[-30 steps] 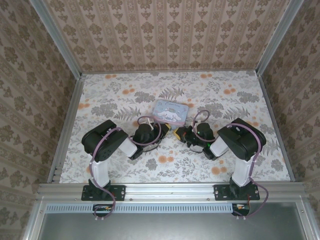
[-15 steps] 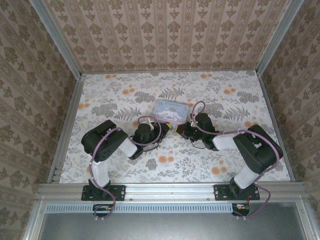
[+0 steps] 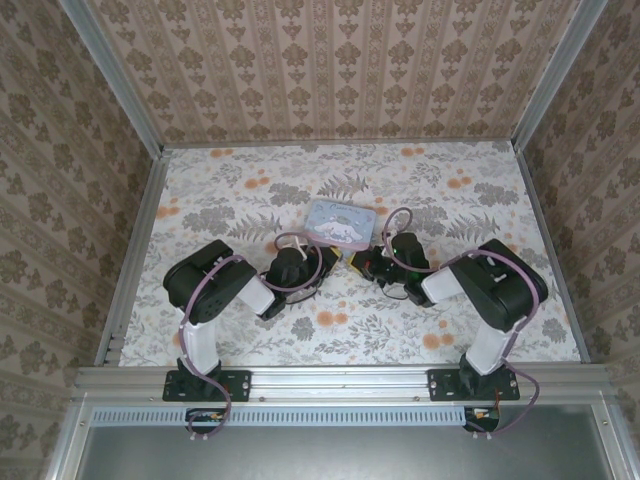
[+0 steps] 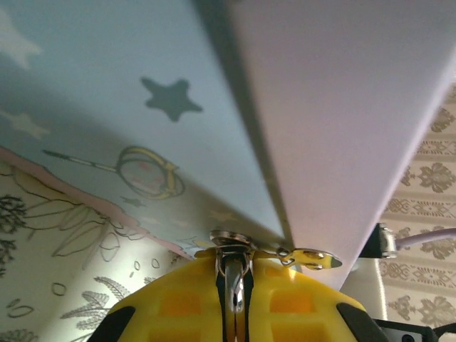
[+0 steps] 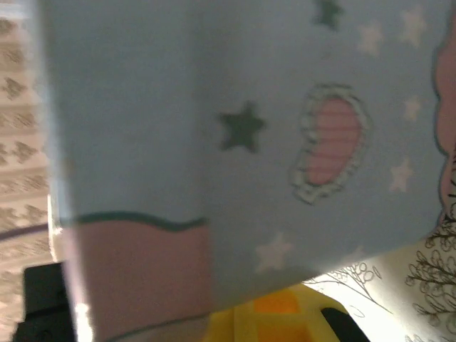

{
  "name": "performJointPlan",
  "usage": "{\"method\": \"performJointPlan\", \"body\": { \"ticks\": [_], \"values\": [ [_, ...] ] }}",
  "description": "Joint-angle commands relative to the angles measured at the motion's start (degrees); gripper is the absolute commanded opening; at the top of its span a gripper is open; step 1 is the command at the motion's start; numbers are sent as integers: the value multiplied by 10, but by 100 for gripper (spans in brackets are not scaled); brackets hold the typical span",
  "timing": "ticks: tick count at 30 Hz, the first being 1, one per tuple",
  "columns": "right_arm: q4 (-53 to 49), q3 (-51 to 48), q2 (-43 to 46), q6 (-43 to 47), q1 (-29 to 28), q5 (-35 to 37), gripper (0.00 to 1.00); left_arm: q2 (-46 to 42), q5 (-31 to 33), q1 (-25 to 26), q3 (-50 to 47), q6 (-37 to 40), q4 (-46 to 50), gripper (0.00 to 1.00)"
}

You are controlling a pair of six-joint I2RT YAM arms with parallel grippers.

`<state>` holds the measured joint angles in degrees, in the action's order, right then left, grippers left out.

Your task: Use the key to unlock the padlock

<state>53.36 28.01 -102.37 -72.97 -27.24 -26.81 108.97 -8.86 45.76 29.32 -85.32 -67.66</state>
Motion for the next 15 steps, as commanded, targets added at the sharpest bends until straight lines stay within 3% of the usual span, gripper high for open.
{"method": "performJointPlan", "body": {
  "ticks": [1,6,15],
  "values": [
    [226,17,-46,-127,-7,7,0,-30,-176,55,13,-1,-65,0],
    [224,26,-48,-139,1,-2,0,-32,-185,55,11,-4,-65,0],
    [99,53,-19,-35,27,-60,0,-39,-199,52,-6,-5,-65,0]
  ]
}}
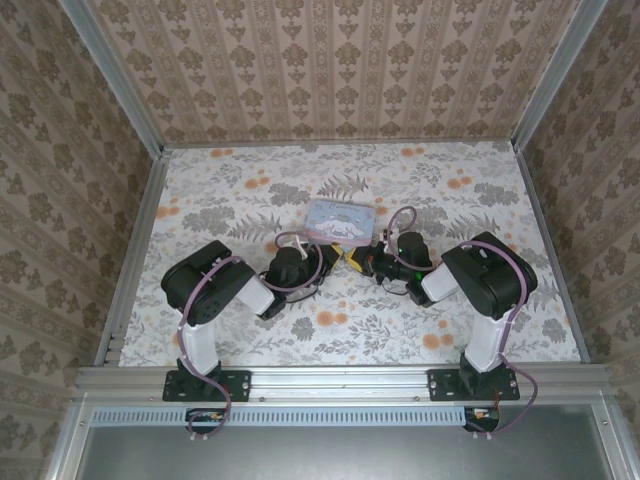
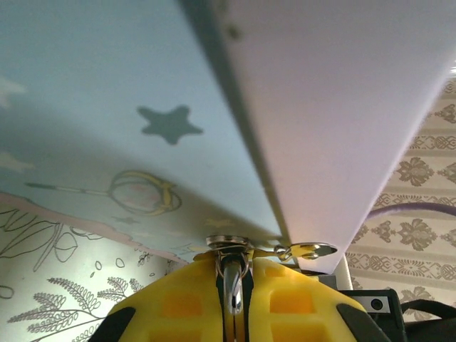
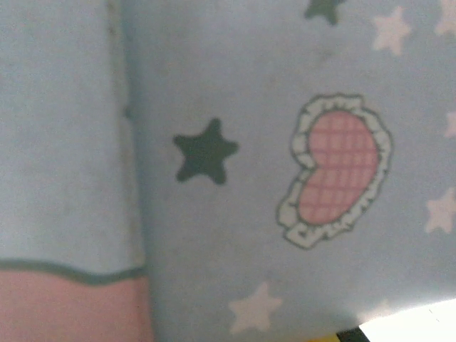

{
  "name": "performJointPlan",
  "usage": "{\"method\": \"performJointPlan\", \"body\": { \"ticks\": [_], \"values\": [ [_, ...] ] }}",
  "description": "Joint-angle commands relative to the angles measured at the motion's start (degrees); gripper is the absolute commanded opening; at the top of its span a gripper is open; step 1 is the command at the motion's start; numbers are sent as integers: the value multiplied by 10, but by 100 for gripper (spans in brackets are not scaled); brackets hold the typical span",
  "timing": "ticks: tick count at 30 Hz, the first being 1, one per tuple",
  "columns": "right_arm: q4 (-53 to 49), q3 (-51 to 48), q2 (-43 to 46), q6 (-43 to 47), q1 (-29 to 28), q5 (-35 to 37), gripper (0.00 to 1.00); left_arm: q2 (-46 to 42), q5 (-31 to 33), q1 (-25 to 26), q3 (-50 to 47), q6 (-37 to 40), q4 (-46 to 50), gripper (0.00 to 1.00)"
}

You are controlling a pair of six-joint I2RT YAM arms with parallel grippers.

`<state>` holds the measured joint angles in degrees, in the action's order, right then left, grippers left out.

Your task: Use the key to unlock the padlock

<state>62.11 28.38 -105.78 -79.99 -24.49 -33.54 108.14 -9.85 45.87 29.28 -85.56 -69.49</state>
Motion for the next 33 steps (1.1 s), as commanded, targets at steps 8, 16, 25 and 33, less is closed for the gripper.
{"method": "performJointPlan", "body": {
  "ticks": [8,16,25,33],
  "values": [
    [57,48,-13,6,-9,4,0,-13,-182,51,10,9,-47,0],
    [58,70,-29,-4,-15,1,10,18,-172,48,12,9,-47,0],
    [-85,37,44,75,-1,18,52,27,-133,7,-9,22,-45,0],
    [-171,-26,110,145,4,-5,65,27,-140,-21,-9,33,-45,0]
  ]
}}
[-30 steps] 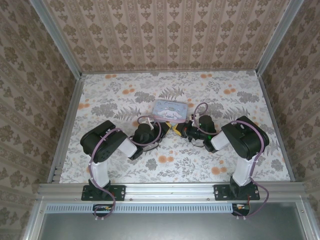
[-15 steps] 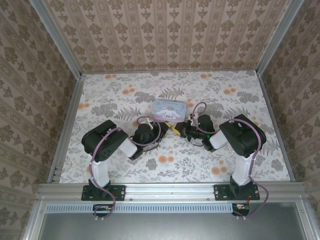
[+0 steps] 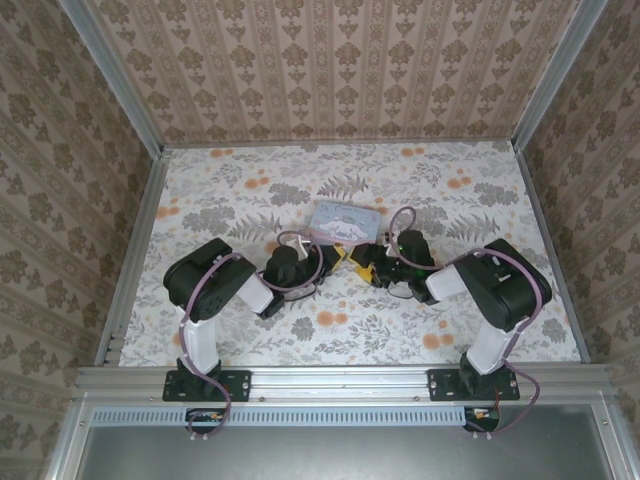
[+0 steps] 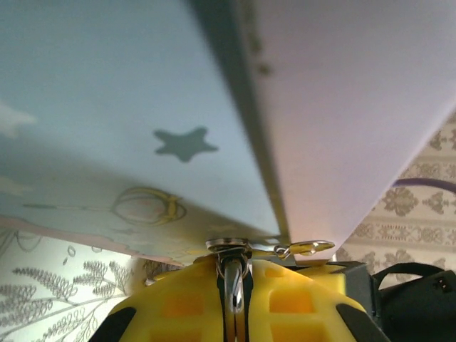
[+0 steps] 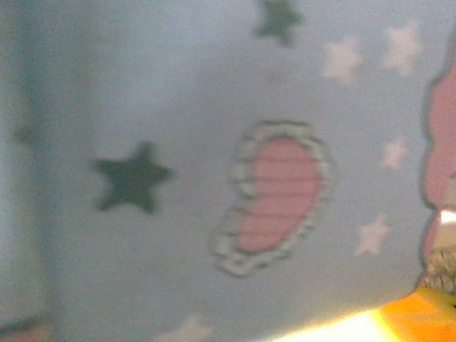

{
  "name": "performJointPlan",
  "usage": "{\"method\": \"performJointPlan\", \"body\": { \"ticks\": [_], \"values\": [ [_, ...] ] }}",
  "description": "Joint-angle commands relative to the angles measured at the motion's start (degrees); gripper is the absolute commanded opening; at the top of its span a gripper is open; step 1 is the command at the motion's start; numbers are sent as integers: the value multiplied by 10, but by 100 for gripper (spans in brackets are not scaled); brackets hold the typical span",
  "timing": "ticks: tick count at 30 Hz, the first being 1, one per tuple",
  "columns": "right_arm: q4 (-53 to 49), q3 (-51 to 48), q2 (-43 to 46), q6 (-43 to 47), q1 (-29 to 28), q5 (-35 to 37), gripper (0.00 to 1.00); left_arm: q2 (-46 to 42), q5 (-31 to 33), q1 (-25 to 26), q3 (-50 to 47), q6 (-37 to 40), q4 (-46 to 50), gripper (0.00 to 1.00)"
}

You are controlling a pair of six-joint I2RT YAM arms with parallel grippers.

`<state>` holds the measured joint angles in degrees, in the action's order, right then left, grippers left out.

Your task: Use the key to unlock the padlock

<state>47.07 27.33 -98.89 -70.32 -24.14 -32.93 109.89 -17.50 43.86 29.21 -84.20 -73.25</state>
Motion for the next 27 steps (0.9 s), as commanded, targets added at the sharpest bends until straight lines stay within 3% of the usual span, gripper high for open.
{"method": "performJointPlan", "body": {
  "ticks": [1,6,12,18,27],
  "values": [
    [-36,-24,56,61,1,-16,65,9,-65,-4,-10,22,-7,0],
    [-146,-41,143,133,0,-41,66,11,-74,-16,-16,29,-6,0],
    [-367,-4,272,256,-7,-25,57,22,-82,-18,-13,32,-7,0],
    [-538,55,318,365,-46,85,54,24,-89,-18,-8,29,-6,0],
    [-641,142,248,469,-165,304,49,18,-97,-19,-12,19,-3,0]
  ]
}}
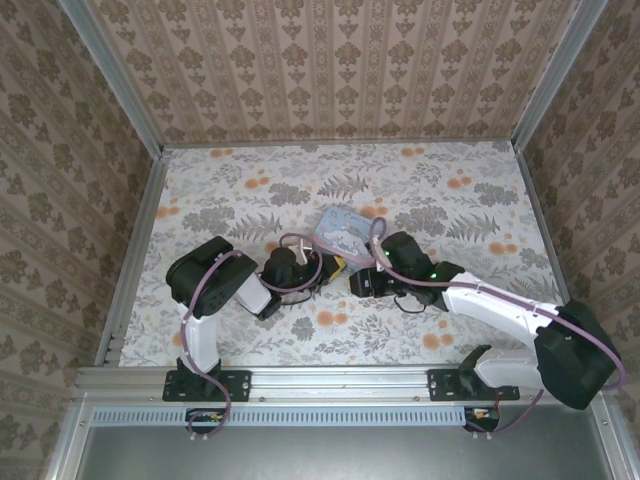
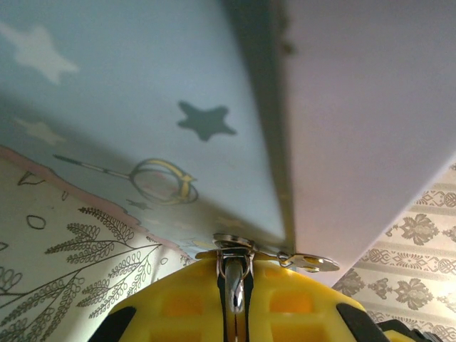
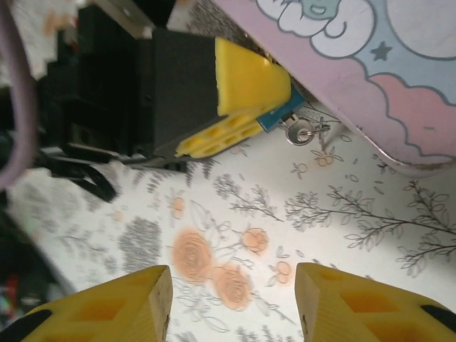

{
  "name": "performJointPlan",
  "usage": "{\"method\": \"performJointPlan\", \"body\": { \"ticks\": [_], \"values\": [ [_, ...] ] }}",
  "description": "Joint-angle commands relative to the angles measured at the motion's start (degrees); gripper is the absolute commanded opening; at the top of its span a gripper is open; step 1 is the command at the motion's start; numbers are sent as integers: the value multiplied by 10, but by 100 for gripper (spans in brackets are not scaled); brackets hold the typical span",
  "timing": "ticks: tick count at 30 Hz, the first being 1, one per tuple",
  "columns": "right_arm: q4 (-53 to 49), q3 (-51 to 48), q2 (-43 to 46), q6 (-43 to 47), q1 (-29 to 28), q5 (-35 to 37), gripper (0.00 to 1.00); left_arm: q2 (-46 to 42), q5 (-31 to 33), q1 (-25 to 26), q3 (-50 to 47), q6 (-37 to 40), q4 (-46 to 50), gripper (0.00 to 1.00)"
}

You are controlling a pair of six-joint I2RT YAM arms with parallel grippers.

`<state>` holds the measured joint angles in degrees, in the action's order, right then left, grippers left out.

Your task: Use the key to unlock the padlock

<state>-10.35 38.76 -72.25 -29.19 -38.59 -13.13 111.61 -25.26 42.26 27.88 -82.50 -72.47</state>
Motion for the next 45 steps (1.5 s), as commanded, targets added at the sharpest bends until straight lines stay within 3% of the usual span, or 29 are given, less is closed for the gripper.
{"method": "performJointPlan", "body": {
  "ticks": [1,11,14,29,45],
  "values": [
    [-72,33,-27,67,-28,124,49,0,-21,-4,2,0,-11,0],
    [-76,69,-70,82,-47,132,51,-3,-30,-5,6,0,-2,0],
    [-80,75,-92,89,-49,141,55,-6,-35,-4,8,0,9,0],
    [-85,99,-124,103,-49,160,56,-77,-53,-6,22,40,154,0],
    [-91,133,-148,116,-44,189,55,-76,-59,-7,31,40,178,0]
  ]
}}
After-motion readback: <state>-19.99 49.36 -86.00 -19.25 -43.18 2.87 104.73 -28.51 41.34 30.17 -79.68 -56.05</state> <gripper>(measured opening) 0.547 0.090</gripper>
